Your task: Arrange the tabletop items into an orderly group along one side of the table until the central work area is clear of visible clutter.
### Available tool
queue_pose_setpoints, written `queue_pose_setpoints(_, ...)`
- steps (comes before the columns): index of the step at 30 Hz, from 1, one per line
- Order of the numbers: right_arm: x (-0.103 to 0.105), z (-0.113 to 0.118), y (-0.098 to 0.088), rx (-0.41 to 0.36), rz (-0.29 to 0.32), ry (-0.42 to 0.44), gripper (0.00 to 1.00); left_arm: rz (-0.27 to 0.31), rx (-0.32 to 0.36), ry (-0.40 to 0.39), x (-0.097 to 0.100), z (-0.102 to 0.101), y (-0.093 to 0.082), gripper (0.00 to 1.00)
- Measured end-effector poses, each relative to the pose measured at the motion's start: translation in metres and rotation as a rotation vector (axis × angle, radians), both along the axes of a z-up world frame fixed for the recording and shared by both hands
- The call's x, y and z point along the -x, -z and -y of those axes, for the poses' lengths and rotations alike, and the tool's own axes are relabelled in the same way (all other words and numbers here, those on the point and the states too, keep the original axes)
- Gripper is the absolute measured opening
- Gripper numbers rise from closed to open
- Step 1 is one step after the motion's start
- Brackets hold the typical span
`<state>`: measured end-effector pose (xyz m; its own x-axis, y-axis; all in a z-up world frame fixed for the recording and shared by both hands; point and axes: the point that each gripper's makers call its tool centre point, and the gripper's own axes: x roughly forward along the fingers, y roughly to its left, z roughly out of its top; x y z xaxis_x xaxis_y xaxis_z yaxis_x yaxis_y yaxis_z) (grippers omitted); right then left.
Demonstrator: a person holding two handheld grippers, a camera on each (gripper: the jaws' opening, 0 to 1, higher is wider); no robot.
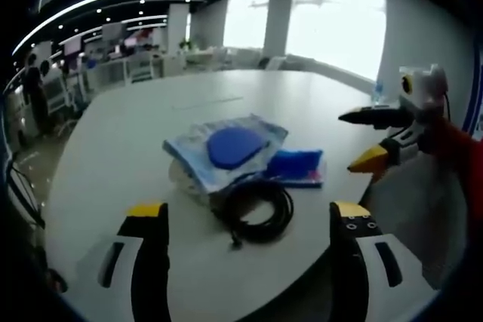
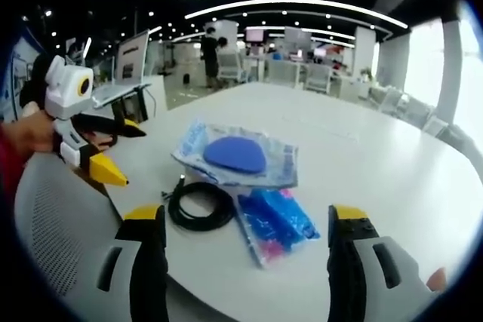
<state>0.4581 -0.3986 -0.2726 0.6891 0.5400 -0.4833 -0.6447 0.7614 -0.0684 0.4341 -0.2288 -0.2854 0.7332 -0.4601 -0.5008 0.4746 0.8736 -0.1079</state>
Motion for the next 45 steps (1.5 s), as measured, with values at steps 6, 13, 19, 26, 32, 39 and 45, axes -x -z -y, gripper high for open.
queue_pose_setpoints(6,-0.014,0.017,-0.015,0.02,0.04,0.003,0.82,-0.004,0.006,-0.01,-0.003,-0.002,-0.001,0.83)
queue_pose_setpoints(13,-0.033,0.023,-0.022,0.039,0.054,-0.009,0.69,0.008,-0.008,-0.01,-0.007,-0.004,-0.003,0.81)
queue_pose_setpoints(19,-0.043,0.017,-0.029,0.049,0.07,-0.037,0.65,0.019,-0.014,-0.017,-0.017,-0.006,-0.009,0.79)
queue_pose_setpoints(26,-0.053,0.013,-0.028,0.056,0.068,-0.047,0.62,0.038,-0.016,-0.033,-0.038,-0.011,-0.018,0.77)
queue_pose_setpoints(32,-0.064,0.011,-0.026,0.06,0.066,-0.039,0.59,0.04,-0.012,-0.043,-0.051,-0.012,-0.02,0.74)
queue_pose_setpoints(39,-0.079,0.006,-0.021,0.063,0.049,-0.031,0.55,0.027,-0.015,-0.052,-0.065,-0.013,-0.017,0.72)
queue_pose_setpoints(45,-0.092,0.006,-0.017,0.086,0.049,-0.045,0.53,0.017,-0.021,-0.059,-0.071,-0.017,-0.013,0.69)
